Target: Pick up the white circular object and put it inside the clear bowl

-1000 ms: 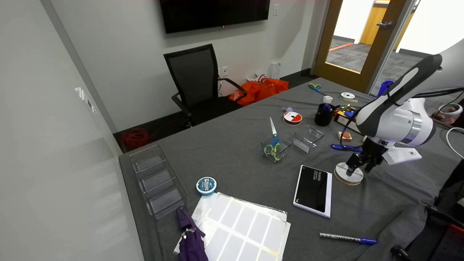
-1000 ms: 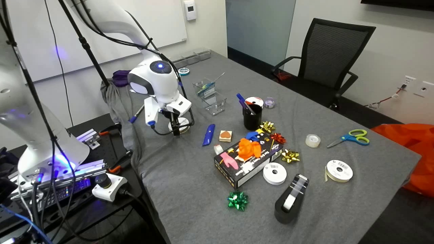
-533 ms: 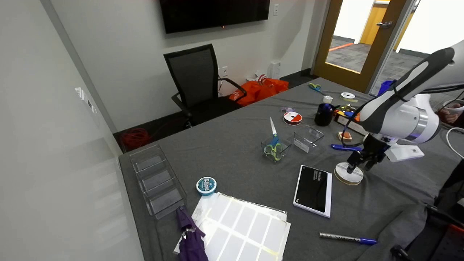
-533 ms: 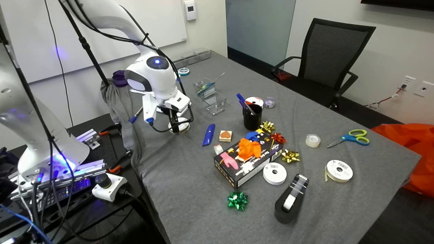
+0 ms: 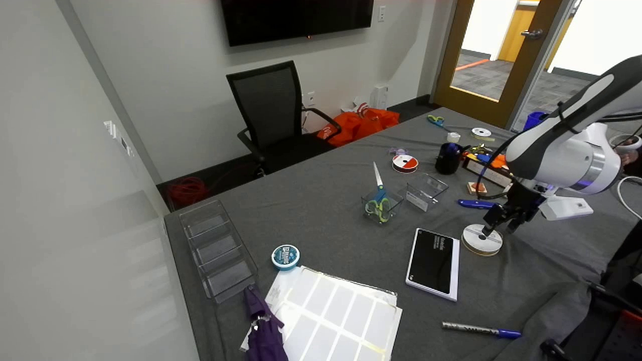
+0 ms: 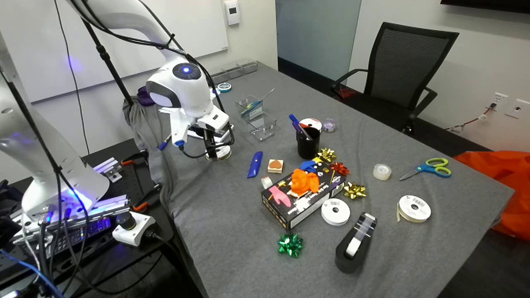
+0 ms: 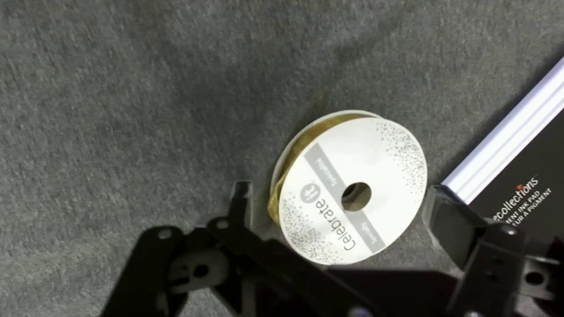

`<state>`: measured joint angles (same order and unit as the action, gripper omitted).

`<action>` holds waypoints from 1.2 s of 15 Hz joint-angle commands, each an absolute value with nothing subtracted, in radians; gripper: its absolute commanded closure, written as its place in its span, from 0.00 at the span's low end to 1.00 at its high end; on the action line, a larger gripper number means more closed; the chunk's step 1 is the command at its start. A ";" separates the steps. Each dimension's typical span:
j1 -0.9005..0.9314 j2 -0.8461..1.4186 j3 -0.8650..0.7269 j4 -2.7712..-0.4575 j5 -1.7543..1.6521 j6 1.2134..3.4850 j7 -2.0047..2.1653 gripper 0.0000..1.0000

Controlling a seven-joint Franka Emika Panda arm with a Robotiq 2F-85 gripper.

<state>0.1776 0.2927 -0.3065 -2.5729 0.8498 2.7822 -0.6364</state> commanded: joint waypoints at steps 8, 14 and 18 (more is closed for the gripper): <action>0.181 0.160 -0.324 -2.610 0.771 2.662 -0.553 0.00; 0.141 0.168 -0.320 -2.606 0.821 2.680 -0.657 0.00; 0.104 0.185 -0.316 -2.597 0.888 2.675 -0.773 0.00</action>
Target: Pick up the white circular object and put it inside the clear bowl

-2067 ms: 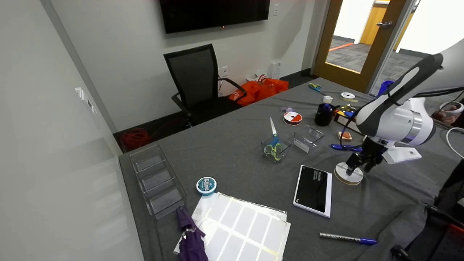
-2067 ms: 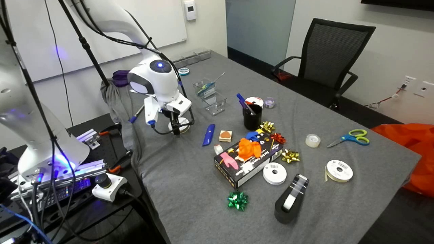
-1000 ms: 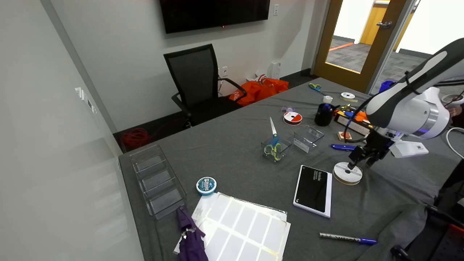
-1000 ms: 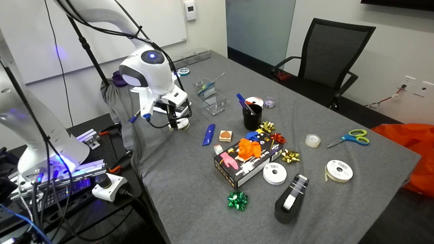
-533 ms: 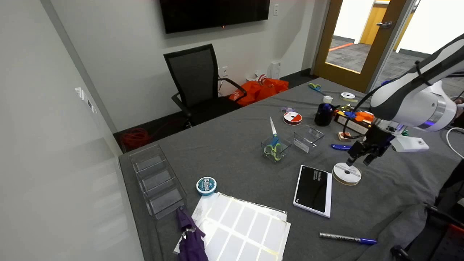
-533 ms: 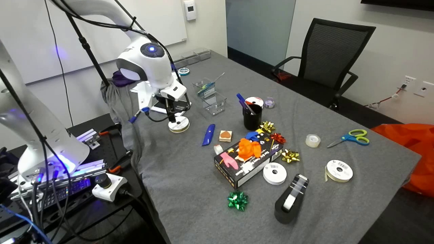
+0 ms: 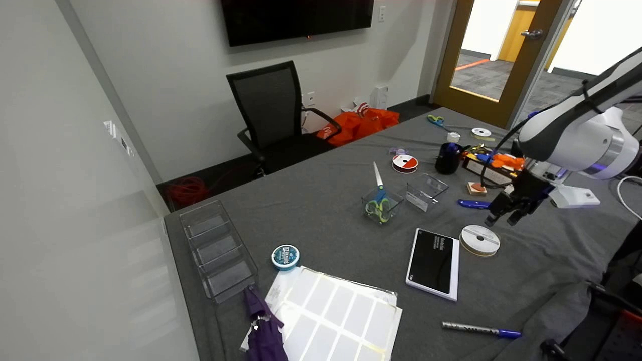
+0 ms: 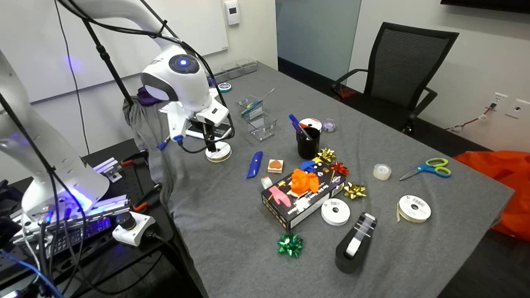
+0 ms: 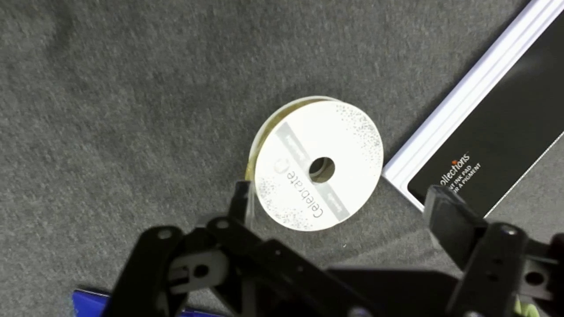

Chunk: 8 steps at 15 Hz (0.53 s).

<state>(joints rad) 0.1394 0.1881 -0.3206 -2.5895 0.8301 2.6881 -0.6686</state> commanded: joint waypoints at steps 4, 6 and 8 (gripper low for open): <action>0.084 0.223 -0.298 -2.583 1.026 2.689 -0.942 0.00; 0.092 0.253 -0.293 -2.578 1.078 2.701 -0.993 0.00; 0.103 0.293 -0.286 -2.573 1.113 2.713 -1.008 0.00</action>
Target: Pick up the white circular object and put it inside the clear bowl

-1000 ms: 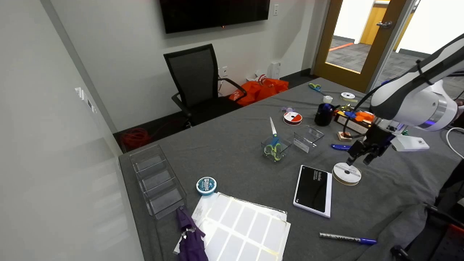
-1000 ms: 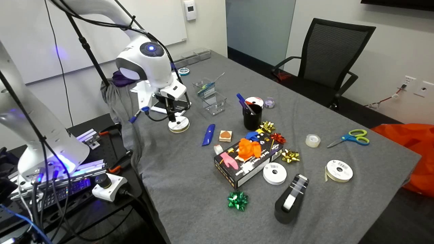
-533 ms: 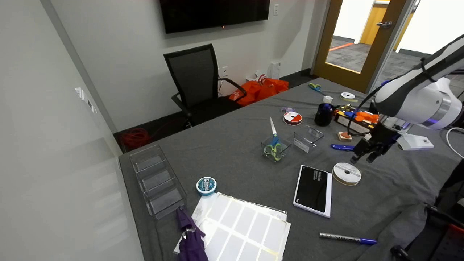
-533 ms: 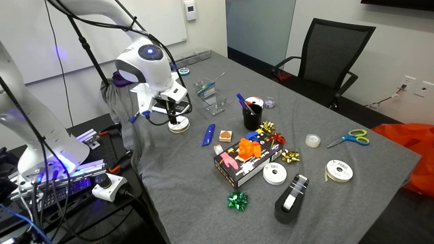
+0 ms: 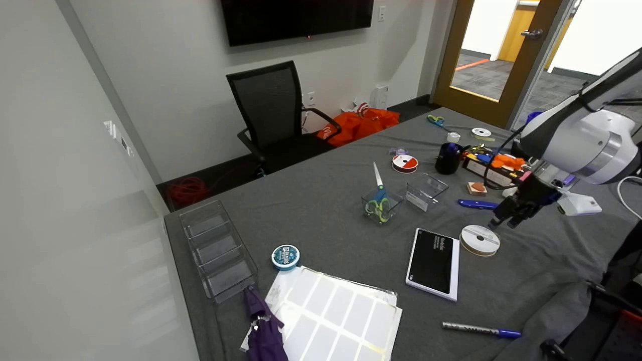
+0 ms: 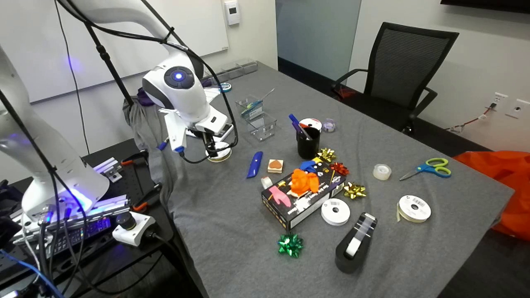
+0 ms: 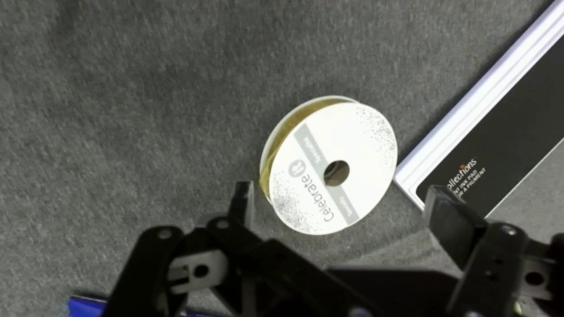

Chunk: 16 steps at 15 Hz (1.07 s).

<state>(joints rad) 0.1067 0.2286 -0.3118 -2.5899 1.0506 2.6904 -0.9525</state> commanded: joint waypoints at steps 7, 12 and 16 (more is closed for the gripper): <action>0.097 0.380 -0.234 -2.521 1.277 2.733 -1.110 0.00; 0.102 0.421 -0.222 -2.478 1.344 2.741 -1.130 0.01; 0.105 0.450 -0.222 -2.454 1.368 2.753 -1.140 0.33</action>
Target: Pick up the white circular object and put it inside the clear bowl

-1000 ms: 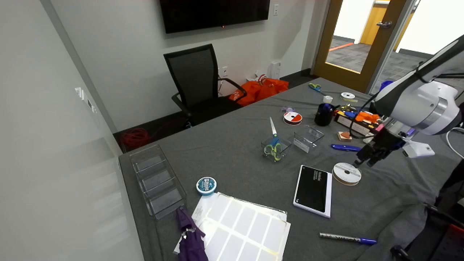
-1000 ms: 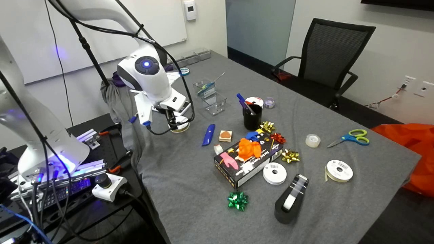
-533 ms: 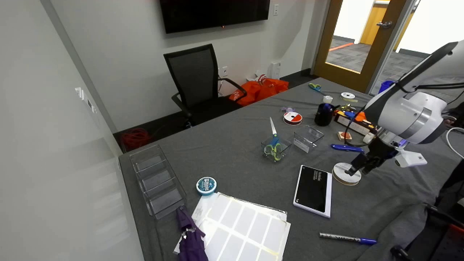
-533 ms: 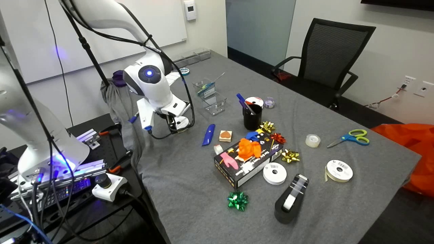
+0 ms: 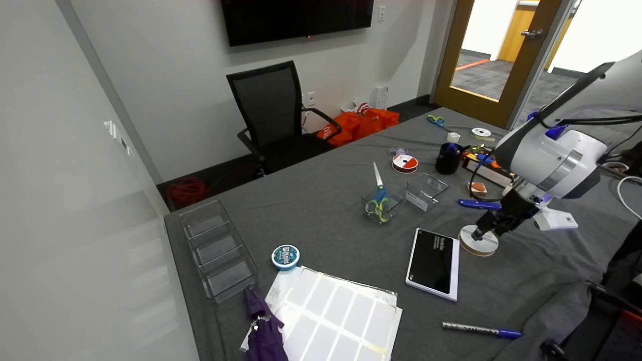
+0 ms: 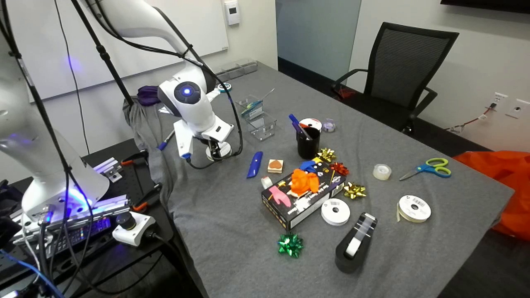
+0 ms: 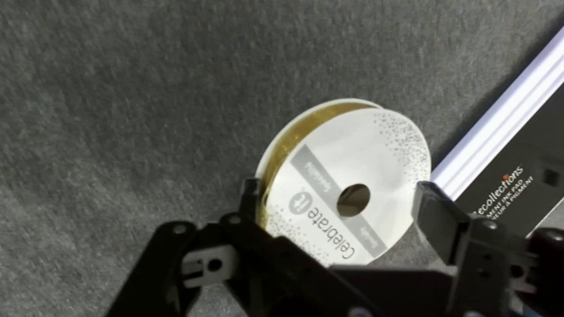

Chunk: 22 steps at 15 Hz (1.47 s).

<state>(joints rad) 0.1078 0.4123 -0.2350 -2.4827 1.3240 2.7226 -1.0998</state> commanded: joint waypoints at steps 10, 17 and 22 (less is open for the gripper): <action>0.111 0.453 -0.229 -2.450 1.345 2.765 -1.102 0.84; 0.116 0.385 -0.277 -2.490 1.206 2.710 -0.986 0.99; 0.107 0.333 -0.301 -2.517 1.092 2.638 -0.883 0.99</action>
<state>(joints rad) 0.1078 0.3888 -0.2768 -2.4723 1.1464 2.6935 -0.9225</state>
